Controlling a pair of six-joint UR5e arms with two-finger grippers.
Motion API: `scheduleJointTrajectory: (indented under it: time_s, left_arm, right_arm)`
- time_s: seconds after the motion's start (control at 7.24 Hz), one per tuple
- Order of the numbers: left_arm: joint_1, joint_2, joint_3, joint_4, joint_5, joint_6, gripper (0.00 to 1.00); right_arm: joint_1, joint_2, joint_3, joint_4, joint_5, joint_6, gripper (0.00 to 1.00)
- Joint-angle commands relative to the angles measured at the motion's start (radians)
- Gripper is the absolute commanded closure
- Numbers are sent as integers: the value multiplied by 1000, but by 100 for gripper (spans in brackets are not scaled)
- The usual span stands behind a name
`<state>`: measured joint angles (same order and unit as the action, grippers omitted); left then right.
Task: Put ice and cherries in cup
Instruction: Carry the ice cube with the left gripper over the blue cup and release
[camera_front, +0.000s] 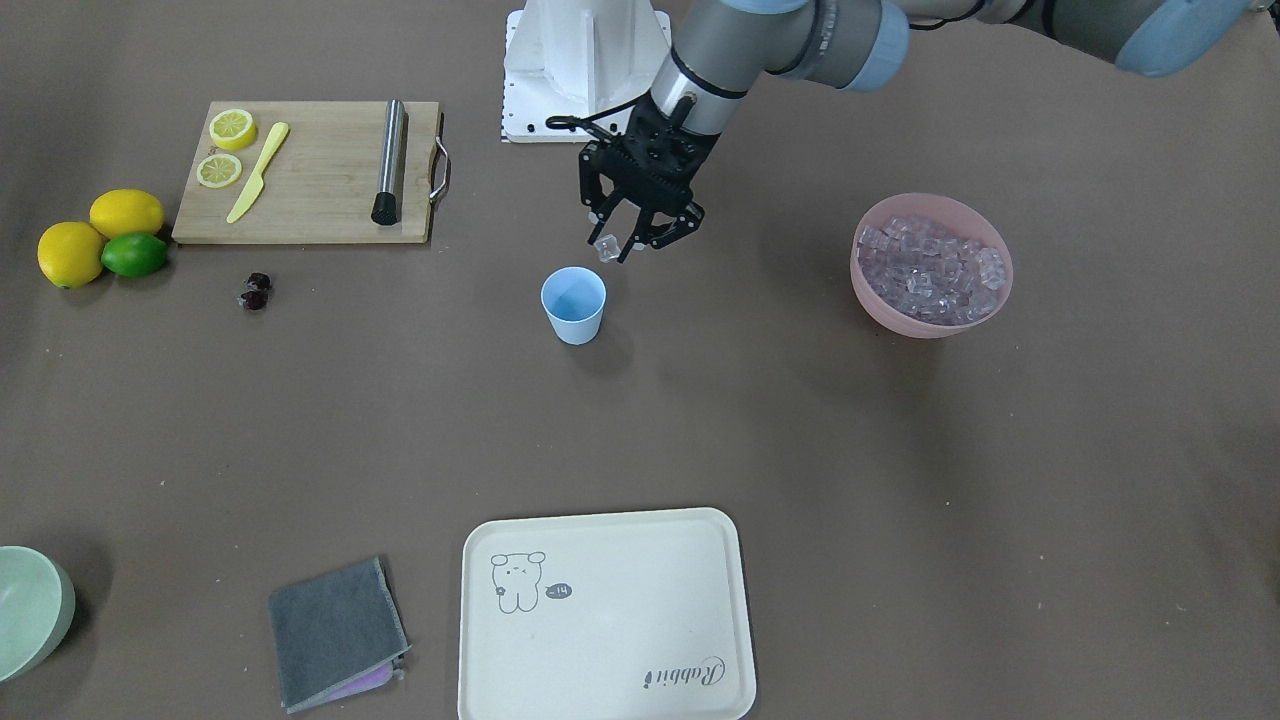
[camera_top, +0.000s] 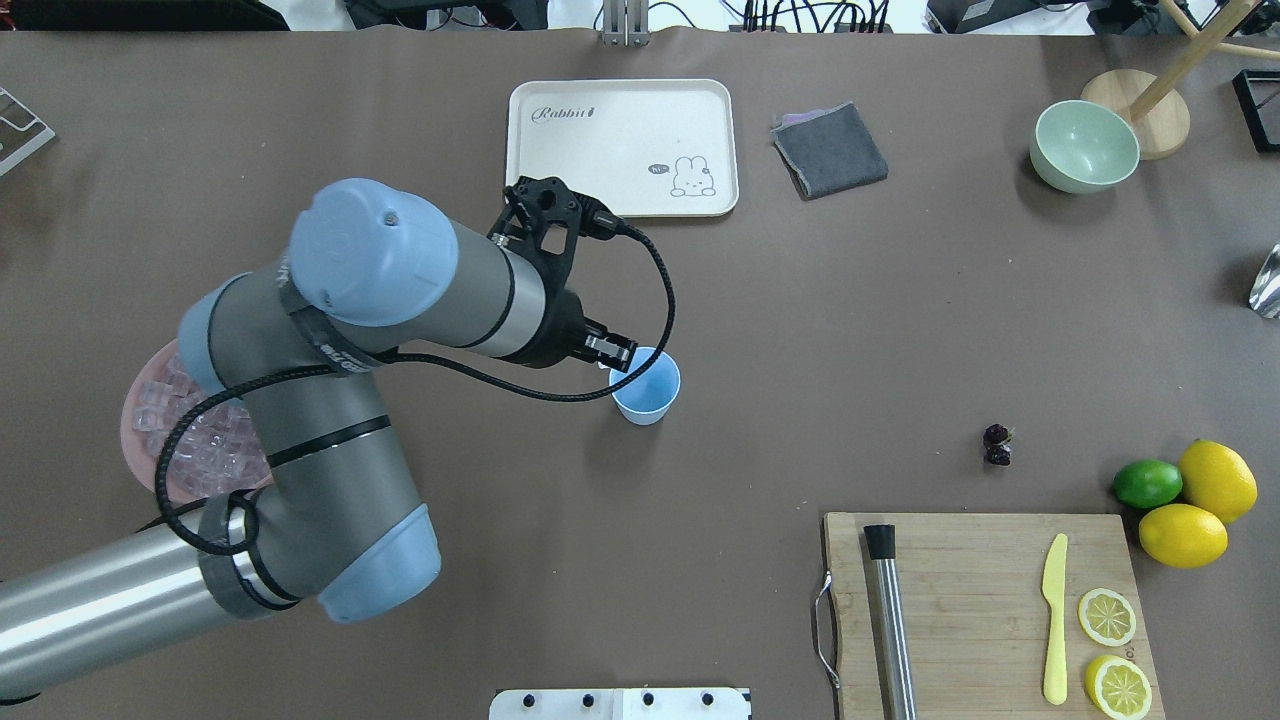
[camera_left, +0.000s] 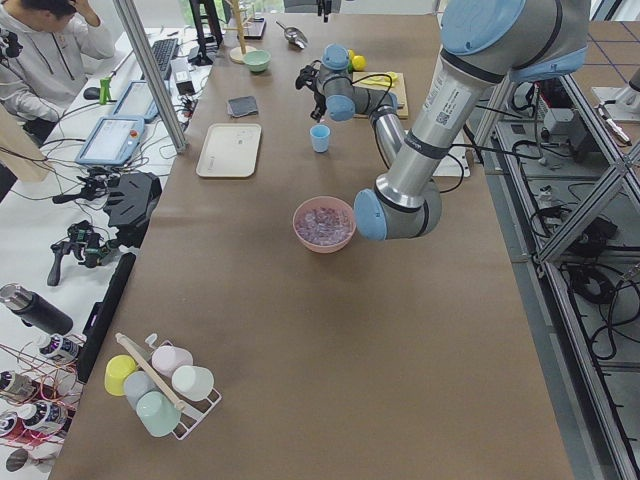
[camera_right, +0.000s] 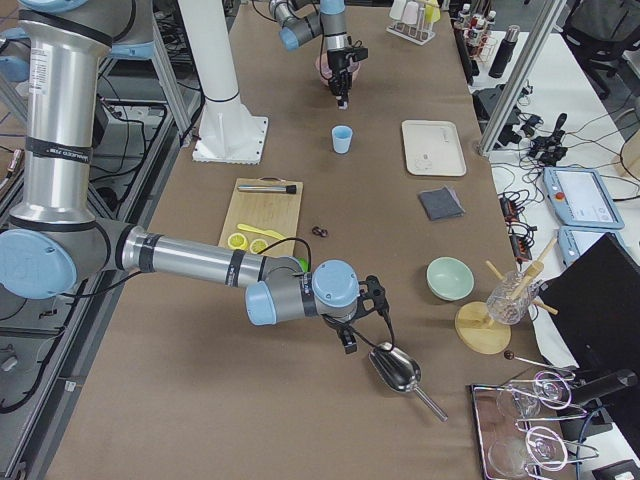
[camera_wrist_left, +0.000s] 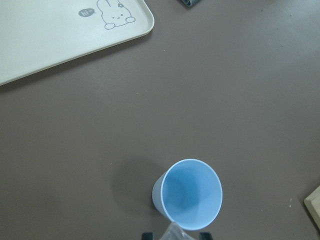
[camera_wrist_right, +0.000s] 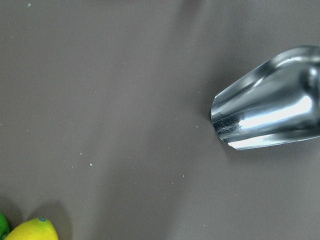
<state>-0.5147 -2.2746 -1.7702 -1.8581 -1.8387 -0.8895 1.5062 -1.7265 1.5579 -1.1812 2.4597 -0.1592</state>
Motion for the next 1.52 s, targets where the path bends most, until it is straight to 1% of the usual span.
scheduleJointTrajectory:
  time_s: [0.0, 0.14, 0.28, 0.69, 0.83, 0.97, 1.1, 1.24, 1.38]
  left_arm:
    - [31, -66, 96, -6, 53, -19, 100]
    - [31, -81, 116, -9, 55, -20, 100]
    - [33, -100, 136, -10, 77, -20, 100]
    - [31, -88, 144, -27, 81, -13, 100]
    - [33, -80, 143, -33, 81, -19, 56]
    - [33, -79, 144, -41, 82, -20, 17]
    - [35, -79, 141, -52, 88, -20, 6]
    - [33, -77, 126, -52, 91, -22, 3]
    - [31, -44, 83, -47, 104, -22, 3]
  right_arm:
    - [-1, 1, -1, 0, 1, 4, 0]
    - [-1, 1, -2, 0, 1, 6, 0]
    - [-1, 1, -1, 0, 1, 12, 0]
    - [-1, -1, -1, 0, 1, 13, 0]
    - [-1, -4, -1, 0, 2, 13, 0]
    - [-1, -10, -1, 2, 5, 13, 0]
    - [-1, -13, -1, 2, 10, 13, 0]
    - [-1, -15, -1, 2, 10, 13, 0]
    - [-1, -15, -1, 0, 9, 15, 0]
